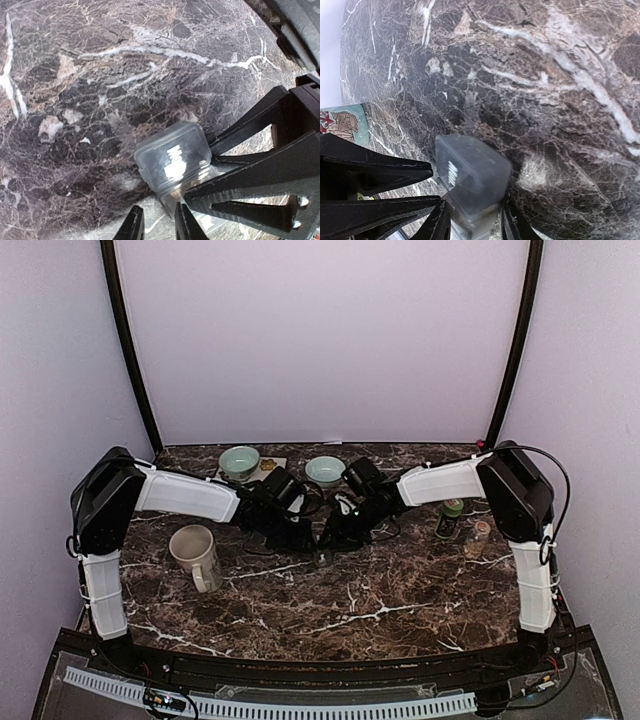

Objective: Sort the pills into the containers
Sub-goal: Close the lid of the pill container, then adjust the pill container at the center of the board.

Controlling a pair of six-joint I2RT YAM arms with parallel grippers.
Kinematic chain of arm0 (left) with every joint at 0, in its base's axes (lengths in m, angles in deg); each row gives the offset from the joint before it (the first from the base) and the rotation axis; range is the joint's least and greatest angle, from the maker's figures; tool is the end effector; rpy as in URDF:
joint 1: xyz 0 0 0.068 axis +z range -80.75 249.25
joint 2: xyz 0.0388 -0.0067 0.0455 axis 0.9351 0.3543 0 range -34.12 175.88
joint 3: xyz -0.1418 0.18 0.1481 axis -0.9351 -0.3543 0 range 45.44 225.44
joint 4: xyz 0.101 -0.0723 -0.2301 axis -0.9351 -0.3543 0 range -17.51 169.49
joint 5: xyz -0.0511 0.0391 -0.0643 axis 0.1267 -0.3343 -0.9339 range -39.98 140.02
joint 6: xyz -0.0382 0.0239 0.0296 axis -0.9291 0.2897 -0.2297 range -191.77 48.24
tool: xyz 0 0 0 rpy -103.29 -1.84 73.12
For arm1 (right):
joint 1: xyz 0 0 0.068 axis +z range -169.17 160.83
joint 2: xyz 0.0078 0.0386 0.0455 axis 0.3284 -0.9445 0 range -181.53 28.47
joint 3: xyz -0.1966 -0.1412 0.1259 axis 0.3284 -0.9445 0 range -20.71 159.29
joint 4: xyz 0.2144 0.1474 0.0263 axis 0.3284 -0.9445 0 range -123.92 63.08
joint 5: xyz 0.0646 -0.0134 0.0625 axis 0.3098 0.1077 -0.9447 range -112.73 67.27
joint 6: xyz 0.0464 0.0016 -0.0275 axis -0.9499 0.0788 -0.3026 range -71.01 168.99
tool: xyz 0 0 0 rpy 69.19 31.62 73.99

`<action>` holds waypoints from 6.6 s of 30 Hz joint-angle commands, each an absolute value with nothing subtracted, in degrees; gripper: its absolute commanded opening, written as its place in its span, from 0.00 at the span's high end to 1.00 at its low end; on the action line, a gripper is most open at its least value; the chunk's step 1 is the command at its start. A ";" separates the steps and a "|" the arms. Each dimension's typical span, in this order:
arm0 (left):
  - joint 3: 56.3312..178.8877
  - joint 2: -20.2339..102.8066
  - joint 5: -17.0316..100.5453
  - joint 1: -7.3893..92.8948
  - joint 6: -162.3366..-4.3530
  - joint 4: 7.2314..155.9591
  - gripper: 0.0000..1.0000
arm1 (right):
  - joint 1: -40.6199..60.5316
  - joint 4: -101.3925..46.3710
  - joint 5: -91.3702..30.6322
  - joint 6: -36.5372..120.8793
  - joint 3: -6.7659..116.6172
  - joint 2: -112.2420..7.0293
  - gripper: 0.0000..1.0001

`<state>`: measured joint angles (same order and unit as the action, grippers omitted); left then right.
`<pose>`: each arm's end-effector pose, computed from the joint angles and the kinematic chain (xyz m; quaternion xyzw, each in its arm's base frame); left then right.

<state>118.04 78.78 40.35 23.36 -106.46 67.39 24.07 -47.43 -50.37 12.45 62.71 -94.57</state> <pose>0.2846 -0.3021 0.1575 0.1190 0.9362 -0.2685 0.1934 0.3117 0.3159 0.1331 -0.1163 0.9331 0.3375 0.0439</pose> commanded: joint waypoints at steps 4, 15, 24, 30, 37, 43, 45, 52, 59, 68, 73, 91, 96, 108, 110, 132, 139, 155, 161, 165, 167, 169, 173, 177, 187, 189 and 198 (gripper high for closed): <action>115.68 79.79 39.34 22.68 -106.56 67.93 0.75 | 25.56 -52.23 -48.02 12.42 59.27 -101.05 0.64; 115.40 79.79 39.51 22.66 -106.67 68.32 0.75 | 26.23 -52.77 -48.37 12.66 59.84 -102.01 0.64; 115.48 79.58 39.71 22.67 -107.32 68.32 0.75 | 27.49 -55.49 -46.85 14.22 61.07 -103.10 0.86; 114.32 77.19 40.56 22.69 -107.92 68.58 0.75 | 27.39 -54.39 -46.56 12.66 59.94 -101.02 1.00; 112.12 73.66 42.21 22.76 -109.40 69.45 0.74 | 25.35 -47.97 -50.30 8.15 55.98 -96.32 1.00; 107.47 69.48 41.90 23.21 -111.28 75.47 0.70 | 23.51 -41.24 -56.27 3.74 52.53 -92.88 1.00; 105.40 68.24 40.44 23.77 -112.24 78.53 0.67 | 23.29 -38.61 -58.47 1.93 51.38 -92.00 1.00; 100.88 66.49 34.11 25.83 -115.14 86.91 0.61 | 22.68 -31.63 -62.33 -3.06 48.62 -90.66 0.88; 102.02 67.12 33.56 25.92 -114.24 86.31 0.61 | 21.99 -32.73 -61.73 -2.70 48.70 -91.94 0.66; 102.97 68.00 33.83 25.92 -113.19 85.26 0.61 | 21.11 -36.85 -58.23 1.21 48.69 -91.56 0.52; 104.17 68.43 34.04 25.92 -112.35 84.48 0.61 | 20.09 -40.93 -54.71 3.83 49.40 -90.34 0.50; 112.35 72.76 37.16 26.37 -105.92 77.33 0.61 | 23.49 -58.27 -28.54 14.99 54.63 -81.24 0.57; 114.90 75.05 37.08 27.40 -104.90 75.74 0.71 | 28.37 -58.80 -25.26 13.22 51.77 -78.58 0.91; 121.20 79.79 36.88 28.12 -101.26 71.32 0.75 | 37.69 -55.13 -24.48 6.58 51.03 -79.31 1.00; 122.51 80.56 36.76 28.12 -100.82 70.86 0.75 | 37.99 -54.63 -24.56 6.01 51.40 -80.09 1.00; 126.10 84.81 35.93 28.28 -99.29 68.04 0.75 | 33.99 -54.65 -25.46 8.17 57.16 -85.47 1.00; 125.44 83.93 37.22 28.21 -100.13 66.93 0.75 | 32.66 -54.95 -26.26 9.41 59.10 -86.66 1.00; 120.41 80.76 37.49 28.22 -103.20 70.78 0.75 | 30.16 -55.65 -26.41 10.79 62.40 -89.10 1.00; 119.71 80.17 37.27 28.22 -103.68 70.73 0.75 | 29.64 -55.55 -26.68 11.19 63.26 -89.94 1.00; 118.92 79.75 37.19 28.24 -104.21 71.12 0.75 | 29.27 -55.81 -26.57 11.44 63.96 -90.41 1.00; 118.55 79.58 37.10 28.17 -104.48 71.35 0.75 | 28.99 -55.87 -26.42 11.54 64.14 -90.61 1.00; 118.12 79.40 37.01 28.14 -104.62 71.63 0.75 | 28.71 -55.87 -26.25 11.54 64.24 -90.68 1.00; 117.69 79.00 37.16 28.21 -104.94 71.87 0.75 | 28.36 -55.83 -26.07 11.63 64.44 -90.84 1.00; 117.54 78.83 37.39 28.12 -104.98 71.73 0.75 | 28.07 -55.89 -25.89 11.76 64.68 -91.05 1.00; 117.50 78.58 38.35 28.04 -105.10 71.15 0.75 | 27.63 -56.18 -25.50 11.80 64.76 -91.32 1.00; 117.49 78.32 39.00 28.07 -105.15 70.80 0.75 | 27.66 -56.17 -25.38 11.78 64.66 -91.13 1.00; 119.72 76.31 46.72 28.16 -105.06 65.22 0.71 | 27.59 -57.95 -22.01 12.17 63.38 -87.03 0.85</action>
